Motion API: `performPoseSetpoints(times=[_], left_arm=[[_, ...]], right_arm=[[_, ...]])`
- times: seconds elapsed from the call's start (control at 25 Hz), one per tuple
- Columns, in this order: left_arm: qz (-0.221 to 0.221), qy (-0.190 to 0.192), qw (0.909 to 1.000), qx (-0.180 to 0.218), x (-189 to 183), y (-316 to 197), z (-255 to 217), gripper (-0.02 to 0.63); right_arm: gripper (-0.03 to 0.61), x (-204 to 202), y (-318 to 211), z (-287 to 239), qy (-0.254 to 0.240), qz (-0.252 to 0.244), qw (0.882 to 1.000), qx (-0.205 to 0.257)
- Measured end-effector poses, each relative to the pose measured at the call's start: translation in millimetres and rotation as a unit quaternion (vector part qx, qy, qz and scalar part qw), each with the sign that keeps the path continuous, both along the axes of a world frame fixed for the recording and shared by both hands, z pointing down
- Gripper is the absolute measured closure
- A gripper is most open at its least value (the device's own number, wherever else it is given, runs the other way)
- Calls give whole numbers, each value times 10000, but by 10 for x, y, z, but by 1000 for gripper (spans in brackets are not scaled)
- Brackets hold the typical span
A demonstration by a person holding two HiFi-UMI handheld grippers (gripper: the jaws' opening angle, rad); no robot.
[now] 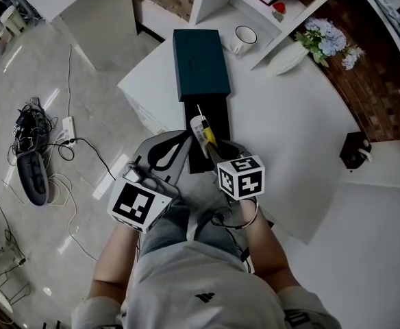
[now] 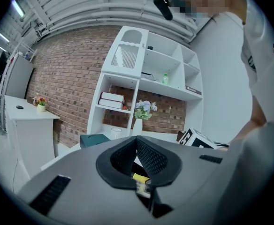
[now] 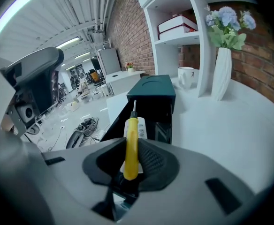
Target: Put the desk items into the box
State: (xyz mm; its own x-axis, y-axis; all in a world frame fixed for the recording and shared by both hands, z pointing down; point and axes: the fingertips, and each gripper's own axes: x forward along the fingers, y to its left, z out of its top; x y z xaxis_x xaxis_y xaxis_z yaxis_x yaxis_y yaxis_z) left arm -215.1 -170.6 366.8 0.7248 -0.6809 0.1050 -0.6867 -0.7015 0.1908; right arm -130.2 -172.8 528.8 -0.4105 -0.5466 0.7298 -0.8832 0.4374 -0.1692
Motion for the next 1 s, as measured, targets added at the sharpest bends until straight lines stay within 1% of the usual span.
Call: performPoseSetpoints(times=[0.2,0.44,0.68,1.0], left_arm=[[-52,83,9999,25,-1,-36,18,601],[-60,14,9999,-92,-4,-40,53,601],[-88,4,9999,-130,-3,-65,91,601],[-105,17,9999,-130,18,-74,89,601]], right_arm=[[494,-28,6,74,212,-115,9993,-276],[494,-35,8,155,565,-145,9969,-535],[494,-39,-2,202,667,-177,9950,-715],[489,-42,9,232,772,-229,9936,-788]])
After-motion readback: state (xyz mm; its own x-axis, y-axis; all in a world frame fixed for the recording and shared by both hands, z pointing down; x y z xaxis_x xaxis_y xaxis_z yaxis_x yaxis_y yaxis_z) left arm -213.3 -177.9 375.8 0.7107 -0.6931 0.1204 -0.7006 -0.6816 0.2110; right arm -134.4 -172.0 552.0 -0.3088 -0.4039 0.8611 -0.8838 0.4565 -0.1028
